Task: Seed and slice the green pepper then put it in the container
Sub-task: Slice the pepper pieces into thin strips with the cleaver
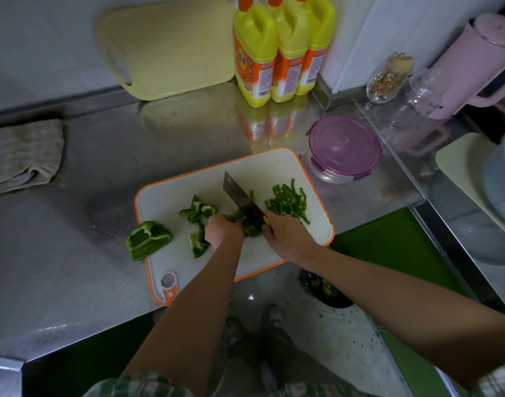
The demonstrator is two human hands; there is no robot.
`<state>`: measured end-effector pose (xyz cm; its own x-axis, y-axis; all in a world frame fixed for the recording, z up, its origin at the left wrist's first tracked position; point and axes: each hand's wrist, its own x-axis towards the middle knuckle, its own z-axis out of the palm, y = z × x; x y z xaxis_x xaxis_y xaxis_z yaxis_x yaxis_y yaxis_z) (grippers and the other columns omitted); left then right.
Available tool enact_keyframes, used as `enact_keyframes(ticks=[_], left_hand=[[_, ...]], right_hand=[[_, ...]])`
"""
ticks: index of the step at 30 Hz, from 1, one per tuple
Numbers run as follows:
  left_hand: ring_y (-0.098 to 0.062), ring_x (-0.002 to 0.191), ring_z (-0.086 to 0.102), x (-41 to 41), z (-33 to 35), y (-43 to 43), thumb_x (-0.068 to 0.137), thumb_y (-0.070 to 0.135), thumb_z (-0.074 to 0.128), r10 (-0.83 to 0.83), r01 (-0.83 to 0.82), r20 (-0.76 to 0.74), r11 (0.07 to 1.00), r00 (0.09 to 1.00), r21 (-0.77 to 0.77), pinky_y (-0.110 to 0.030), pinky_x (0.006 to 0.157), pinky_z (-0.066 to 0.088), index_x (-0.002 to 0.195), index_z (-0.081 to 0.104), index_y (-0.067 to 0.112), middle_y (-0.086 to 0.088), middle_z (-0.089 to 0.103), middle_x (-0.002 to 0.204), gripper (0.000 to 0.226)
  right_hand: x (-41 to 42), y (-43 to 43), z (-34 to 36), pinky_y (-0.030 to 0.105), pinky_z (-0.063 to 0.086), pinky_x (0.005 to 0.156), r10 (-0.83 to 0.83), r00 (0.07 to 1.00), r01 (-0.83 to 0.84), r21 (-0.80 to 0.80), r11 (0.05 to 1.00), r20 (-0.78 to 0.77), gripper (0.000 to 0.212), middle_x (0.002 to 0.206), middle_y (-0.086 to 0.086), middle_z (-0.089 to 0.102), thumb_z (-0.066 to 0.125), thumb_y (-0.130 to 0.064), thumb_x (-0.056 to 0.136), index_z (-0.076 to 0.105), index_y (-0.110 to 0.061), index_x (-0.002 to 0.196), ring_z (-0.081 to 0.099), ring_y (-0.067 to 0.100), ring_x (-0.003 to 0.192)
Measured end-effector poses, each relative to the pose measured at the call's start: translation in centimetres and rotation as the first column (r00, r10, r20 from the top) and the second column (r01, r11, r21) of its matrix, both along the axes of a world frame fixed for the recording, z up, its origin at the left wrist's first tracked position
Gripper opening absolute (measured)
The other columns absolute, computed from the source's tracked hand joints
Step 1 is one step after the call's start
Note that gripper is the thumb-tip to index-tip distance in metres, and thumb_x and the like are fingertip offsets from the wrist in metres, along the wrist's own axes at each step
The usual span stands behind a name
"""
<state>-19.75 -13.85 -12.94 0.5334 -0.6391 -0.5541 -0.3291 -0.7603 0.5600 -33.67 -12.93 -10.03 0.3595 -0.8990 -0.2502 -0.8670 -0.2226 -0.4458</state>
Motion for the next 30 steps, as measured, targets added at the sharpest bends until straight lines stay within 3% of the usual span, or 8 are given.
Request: enact_keyframes(ticks=[8,13,16,18,22,26,30], left_hand=[[-0.029,0.093,0.065,-0.2,0.2,0.0,0.089,0.020,0.065,-0.072,0.072,0.047,0.997,0.996,0.008,-0.033,0.071,0.049,0.093,0.070,0.007,-0.012,0.070,0.094,0.014],[-0.029,0.089,0.062,0.1,0.0,0.9,0.092,0.023,0.062,-0.194,0.202,0.116,0.978,0.974,-0.059,-0.031,0.065,0.043,0.093,0.066,0.006,-0.011,0.068,0.091,0.017],[-0.029,0.089,0.061,0.5,0.0,1.3,0.094,0.024,0.060,-0.229,0.243,0.138,0.966,0.964,-0.090,-0.030,0.064,0.039,0.095,0.065,0.007,-0.011,0.067,0.091,0.018],[-0.029,0.090,0.062,0.5,0.1,1.4,0.093,0.025,0.062,-0.224,0.240,0.138,0.965,0.965,-0.108,-0.030,0.066,0.041,0.097,0.067,0.007,-0.011,0.068,0.093,0.019],[-0.025,0.088,0.066,0.0,0.2,1.5,0.090,0.032,0.066,-0.173,0.181,0.078,0.978,0.982,-0.105,-0.030,0.071,0.048,0.097,0.068,0.011,-0.007,0.072,0.088,0.022],[-0.022,0.085,0.067,-0.5,0.6,1.5,0.089,0.044,0.063,-0.113,0.120,0.068,0.988,0.991,-0.102,-0.033,0.077,0.054,0.095,0.064,0.017,-0.005,0.073,0.085,0.028],[-0.022,0.087,0.067,-0.5,0.6,1.5,0.088,0.040,0.064,-0.082,0.087,0.077,0.994,0.994,-0.059,-0.031,0.075,0.053,0.093,0.070,0.015,-0.005,0.073,0.086,0.026]], right_hand=[[1.2,-0.6,-0.6,0.029,0.038,0.062,0.018,0.995,-0.014,0.042,0.999,-0.096,0.025,0.099,0.015,0.065,0.037,-0.019,0.101,0.050,-0.006,0.117,0.063,0.032,0.090],[2.0,-0.2,-1.2,0.030,0.040,0.058,-0.026,0.996,0.026,-0.003,1.000,-0.091,0.018,0.090,0.013,0.065,0.038,-0.017,0.101,0.051,-0.007,0.109,0.065,0.031,0.082],[1.7,-0.2,-1.1,0.030,0.033,0.054,-0.064,0.998,0.063,-0.027,0.998,-0.025,0.021,0.085,0.012,0.063,0.038,-0.021,0.102,0.051,-0.006,0.109,0.060,0.027,0.071],[1.3,-0.3,-1.0,0.030,0.032,0.052,-0.116,0.992,0.117,-0.032,0.993,0.048,0.021,0.081,0.012,0.062,0.040,-0.021,0.101,0.052,-0.005,0.109,0.056,0.025,0.066],[1.1,-0.3,-0.5,0.038,0.046,0.055,-0.098,0.991,0.102,-0.041,0.994,0.091,0.020,0.077,0.013,0.062,0.043,-0.021,0.100,0.053,-0.005,0.106,0.061,0.029,0.066],[0.4,-0.4,0.4,0.037,0.044,0.051,-0.097,0.989,0.107,-0.081,0.991,0.114,0.019,0.073,0.012,0.061,0.044,-0.022,0.100,0.053,-0.005,0.101,0.057,0.026,0.059],[0.3,0.4,0.6,0.033,0.041,0.051,-0.056,0.994,0.065,-0.094,0.993,0.097,0.018,0.071,0.006,0.055,0.043,-0.022,0.100,0.052,-0.006,0.099,0.051,0.021,0.058]])
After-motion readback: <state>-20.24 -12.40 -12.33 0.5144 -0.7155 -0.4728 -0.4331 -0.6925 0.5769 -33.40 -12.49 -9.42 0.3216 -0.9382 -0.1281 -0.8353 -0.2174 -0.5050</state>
